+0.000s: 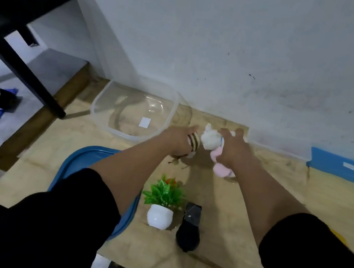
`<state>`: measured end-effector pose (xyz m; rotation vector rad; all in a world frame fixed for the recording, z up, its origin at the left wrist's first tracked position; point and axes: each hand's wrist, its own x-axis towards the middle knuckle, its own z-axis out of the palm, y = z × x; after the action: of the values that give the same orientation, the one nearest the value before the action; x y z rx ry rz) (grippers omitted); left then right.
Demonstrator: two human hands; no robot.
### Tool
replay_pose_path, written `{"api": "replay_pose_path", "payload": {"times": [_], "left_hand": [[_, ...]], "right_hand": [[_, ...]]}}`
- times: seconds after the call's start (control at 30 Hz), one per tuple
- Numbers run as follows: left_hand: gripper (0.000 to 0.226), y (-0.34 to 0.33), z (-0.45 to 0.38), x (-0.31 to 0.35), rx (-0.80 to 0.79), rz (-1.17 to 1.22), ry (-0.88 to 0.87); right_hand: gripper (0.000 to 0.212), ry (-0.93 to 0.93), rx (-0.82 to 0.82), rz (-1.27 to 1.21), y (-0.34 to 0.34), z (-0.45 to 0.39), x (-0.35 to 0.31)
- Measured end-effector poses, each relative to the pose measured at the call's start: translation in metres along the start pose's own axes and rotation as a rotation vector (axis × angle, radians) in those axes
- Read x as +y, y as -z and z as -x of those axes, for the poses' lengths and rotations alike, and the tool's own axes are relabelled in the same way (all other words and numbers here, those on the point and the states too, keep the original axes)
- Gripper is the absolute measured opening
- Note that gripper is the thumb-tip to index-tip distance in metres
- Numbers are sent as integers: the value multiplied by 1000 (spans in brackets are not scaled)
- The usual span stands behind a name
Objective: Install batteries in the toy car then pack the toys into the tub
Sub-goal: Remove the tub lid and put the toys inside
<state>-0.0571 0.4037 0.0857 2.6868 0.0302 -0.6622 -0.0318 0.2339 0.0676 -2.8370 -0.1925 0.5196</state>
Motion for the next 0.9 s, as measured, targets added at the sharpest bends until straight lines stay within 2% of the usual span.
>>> {"api": "replay_pose_path", "payload": {"times": [0.17, 0.23, 0.37, 0.6, 0.77, 0.9], "left_hand": [[81, 57, 1, -30, 201, 64, 46], [85, 73, 3, -48, 260, 57, 90], [82, 96, -2, -104, 379, 63, 155], [75, 91, -42, -185, 334, 46, 153], [65, 73, -61, -202, 323, -196, 58], [56, 67, -70, -207, 363, -270, -5]], "right_hand": [[64, 68, 140, -56, 41, -22, -54], [63, 101, 148, -79, 45, -29, -79], [63, 147, 182, -90, 38, -47, -144], [61, 73, 150, -59, -4, -83, -209], [65, 121, 157, 170, -37, -102, -214], [65, 168, 155, 79, -65, -105, -206]]}}
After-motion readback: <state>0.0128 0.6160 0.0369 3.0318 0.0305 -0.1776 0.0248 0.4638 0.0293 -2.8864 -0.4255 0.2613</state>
